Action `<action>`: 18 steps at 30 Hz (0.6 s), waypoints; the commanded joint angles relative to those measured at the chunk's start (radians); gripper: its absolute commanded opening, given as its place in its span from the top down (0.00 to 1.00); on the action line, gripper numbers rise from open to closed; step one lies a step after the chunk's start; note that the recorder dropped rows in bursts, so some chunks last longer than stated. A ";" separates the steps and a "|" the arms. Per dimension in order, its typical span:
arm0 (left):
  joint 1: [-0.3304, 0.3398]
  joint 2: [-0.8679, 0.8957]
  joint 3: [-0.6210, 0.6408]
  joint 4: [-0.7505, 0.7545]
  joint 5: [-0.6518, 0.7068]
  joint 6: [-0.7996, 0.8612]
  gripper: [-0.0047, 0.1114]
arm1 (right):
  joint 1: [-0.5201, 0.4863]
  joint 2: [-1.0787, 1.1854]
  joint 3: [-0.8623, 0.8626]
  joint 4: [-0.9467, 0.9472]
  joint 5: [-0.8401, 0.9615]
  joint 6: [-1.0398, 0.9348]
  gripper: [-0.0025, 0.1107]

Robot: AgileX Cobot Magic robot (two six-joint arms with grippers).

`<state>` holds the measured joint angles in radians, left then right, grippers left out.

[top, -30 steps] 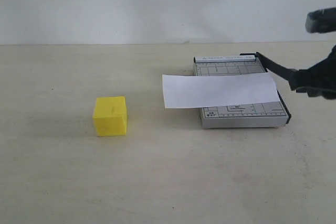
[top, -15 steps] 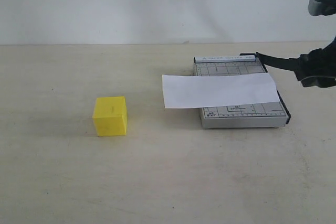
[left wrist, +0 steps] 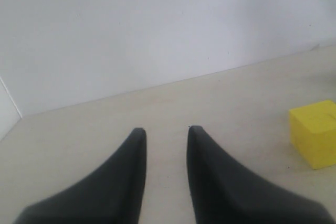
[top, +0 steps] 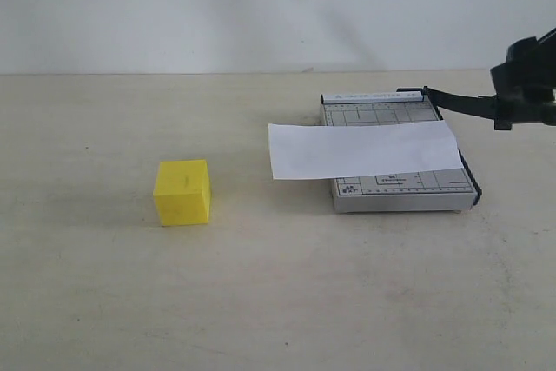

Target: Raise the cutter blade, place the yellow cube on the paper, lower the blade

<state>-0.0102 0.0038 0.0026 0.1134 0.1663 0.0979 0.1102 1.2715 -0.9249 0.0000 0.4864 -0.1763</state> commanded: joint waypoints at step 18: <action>-0.001 -0.004 -0.003 -0.001 -0.009 0.001 0.73 | 0.000 -0.973 0.577 0.353 -0.120 -0.003 0.98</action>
<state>-0.0102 0.0038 0.0026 0.1134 0.1663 0.0979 0.1102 0.3749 -0.4124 0.3457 0.3614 -0.2434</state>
